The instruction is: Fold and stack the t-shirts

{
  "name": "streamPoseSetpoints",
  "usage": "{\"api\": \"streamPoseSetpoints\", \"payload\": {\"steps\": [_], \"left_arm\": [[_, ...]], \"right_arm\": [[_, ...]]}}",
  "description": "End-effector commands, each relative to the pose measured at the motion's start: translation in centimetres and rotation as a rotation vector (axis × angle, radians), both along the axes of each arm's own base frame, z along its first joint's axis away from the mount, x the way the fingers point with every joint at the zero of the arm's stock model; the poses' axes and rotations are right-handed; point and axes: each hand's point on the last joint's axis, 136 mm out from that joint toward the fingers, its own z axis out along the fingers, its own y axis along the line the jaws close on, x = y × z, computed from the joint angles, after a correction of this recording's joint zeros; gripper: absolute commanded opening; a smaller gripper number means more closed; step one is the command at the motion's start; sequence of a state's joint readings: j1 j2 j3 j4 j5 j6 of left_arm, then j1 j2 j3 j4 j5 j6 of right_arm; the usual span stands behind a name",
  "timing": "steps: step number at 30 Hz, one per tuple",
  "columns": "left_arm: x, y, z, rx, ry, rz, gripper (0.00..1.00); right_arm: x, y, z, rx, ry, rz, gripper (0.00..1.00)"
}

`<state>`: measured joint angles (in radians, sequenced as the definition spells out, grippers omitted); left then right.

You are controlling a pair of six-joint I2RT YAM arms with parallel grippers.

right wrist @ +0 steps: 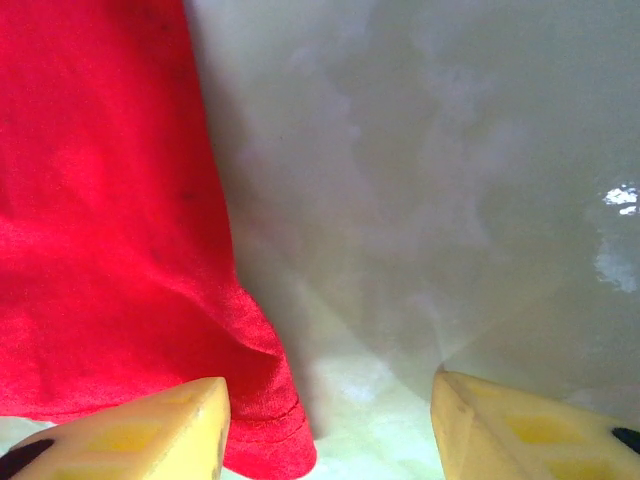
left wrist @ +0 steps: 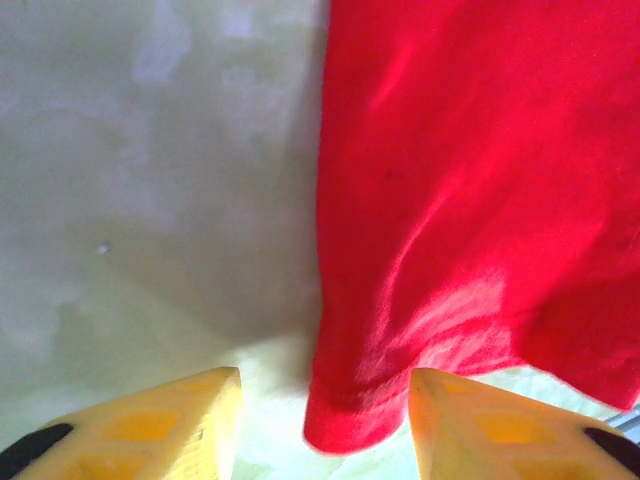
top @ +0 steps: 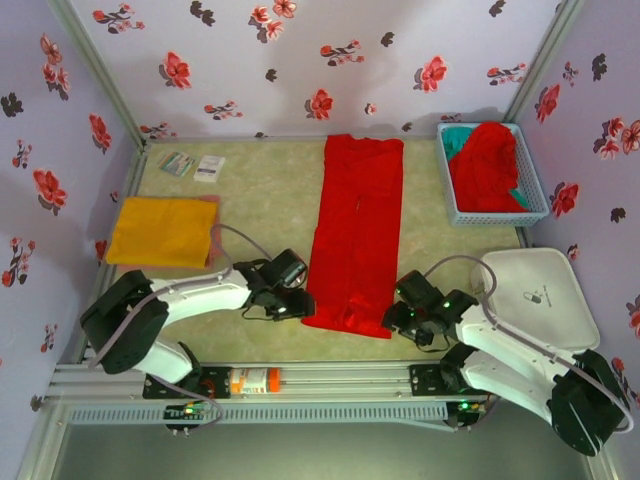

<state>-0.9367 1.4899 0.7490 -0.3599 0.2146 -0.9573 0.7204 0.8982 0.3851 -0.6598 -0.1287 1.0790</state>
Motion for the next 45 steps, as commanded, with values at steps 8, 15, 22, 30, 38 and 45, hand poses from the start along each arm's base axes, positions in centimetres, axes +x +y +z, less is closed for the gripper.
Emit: {"api": "streamPoseSetpoints", "payload": {"steps": [8,15,22,30,38,45], "left_arm": [[1.2,-2.3,-0.2,-0.038,0.008,-0.033,0.29],[0.8,-1.8,-0.6,-0.026,0.021,-0.020,0.22],[0.7,-1.7,-0.9,-0.025,0.026,-0.016,0.16],[0.7,-1.7,-1.0,-0.020,0.027,-0.018,0.11],[-0.1,-1.9,-1.2,-0.023,0.036,-0.018,0.00],[-2.0,-2.6,0.9,-0.060,0.045,-0.007,0.00]], "right_arm": [[1.2,3.6,0.3,0.063,-0.048,0.035,0.48],[0.9,3.0,0.8,0.010,-0.059,0.042,0.48],[0.7,2.9,1.6,-0.002,-0.071,0.059,0.47],[0.1,2.7,0.2,-0.023,-0.036,0.067,0.44],[-0.5,3.5,-0.8,0.028,-0.018,0.074,0.17],[-0.7,1.8,1.8,0.000,-0.070,0.054,0.00]]}}
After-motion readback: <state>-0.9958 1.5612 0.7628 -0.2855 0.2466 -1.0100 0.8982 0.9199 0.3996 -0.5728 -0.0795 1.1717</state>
